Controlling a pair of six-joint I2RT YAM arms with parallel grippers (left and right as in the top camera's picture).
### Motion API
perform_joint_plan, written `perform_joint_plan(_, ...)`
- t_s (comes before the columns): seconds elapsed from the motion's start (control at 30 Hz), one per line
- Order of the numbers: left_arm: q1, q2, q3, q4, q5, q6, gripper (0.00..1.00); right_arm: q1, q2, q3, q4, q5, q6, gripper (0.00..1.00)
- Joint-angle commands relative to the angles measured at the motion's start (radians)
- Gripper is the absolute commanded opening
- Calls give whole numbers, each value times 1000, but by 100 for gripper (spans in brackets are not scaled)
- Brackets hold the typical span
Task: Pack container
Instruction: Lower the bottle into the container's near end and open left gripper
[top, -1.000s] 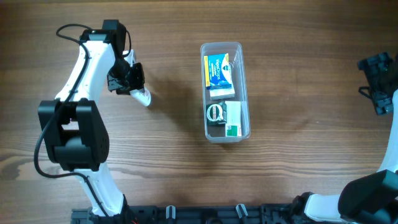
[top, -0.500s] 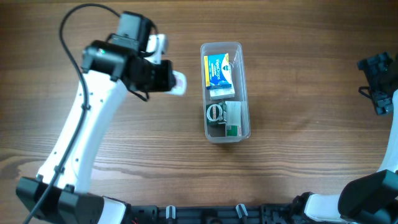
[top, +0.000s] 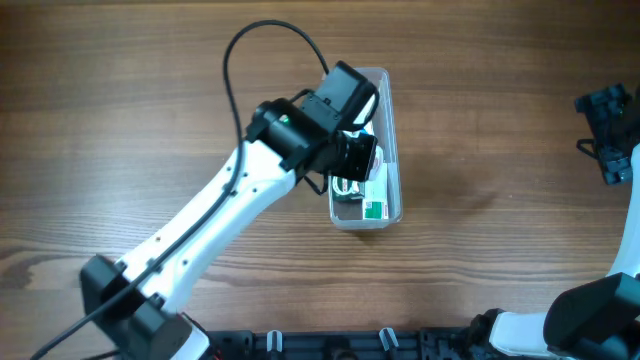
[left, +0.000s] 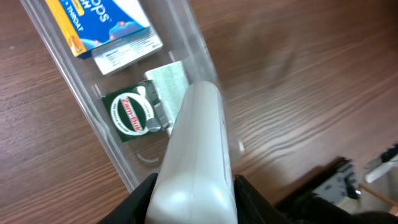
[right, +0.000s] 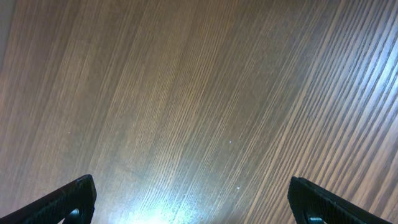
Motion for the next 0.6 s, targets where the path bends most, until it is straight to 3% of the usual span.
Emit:
perform_joint_plan(0.0, -8, 73, 14, 0, -18, -9, 37, 2, 9, 3, 2, -2, 21, 100)
perform_joint_plan(0.27, -84, 164, 14, -41, -62, -8, 42, 2, 9, 3, 2, -2, 21, 100)
perform_joint_plan(0.37, -86, 193, 14, -58, -97, -2, 36, 2, 9, 3, 3, -2, 20, 100)
perform_joint_plan(0.57, -93, 267, 14, -87, -97, -2, 42, 2, 9, 3, 3, -2, 20, 100)
